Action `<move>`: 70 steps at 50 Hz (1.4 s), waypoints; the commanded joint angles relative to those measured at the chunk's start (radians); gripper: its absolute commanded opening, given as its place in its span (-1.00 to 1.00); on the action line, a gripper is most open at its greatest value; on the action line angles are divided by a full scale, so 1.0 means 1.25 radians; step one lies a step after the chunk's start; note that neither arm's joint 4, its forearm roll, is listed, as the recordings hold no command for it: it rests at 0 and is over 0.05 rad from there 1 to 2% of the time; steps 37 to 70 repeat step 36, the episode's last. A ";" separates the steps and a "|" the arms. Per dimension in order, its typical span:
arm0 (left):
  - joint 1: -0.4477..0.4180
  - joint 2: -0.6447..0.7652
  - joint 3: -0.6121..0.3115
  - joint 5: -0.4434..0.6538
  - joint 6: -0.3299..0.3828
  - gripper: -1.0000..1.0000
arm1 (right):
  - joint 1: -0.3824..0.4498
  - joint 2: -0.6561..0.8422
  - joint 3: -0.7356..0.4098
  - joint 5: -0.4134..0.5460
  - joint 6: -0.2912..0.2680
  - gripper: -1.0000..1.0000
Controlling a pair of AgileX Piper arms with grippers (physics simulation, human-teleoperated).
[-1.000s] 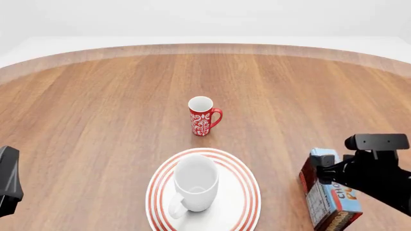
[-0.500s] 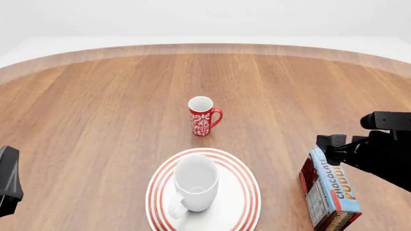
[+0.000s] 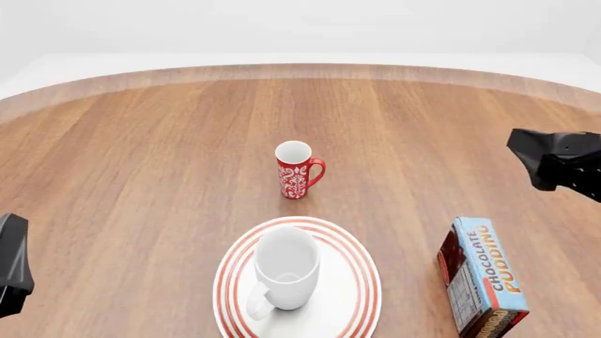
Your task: Pick up the white mug and put it on the plate, and put the chocolate pudding to the right of the plate.
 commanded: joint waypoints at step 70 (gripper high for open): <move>-0.010 0.000 -0.005 0.003 0.023 1.00 | -0.190 -0.525 0.057 -0.159 -0.024 1.00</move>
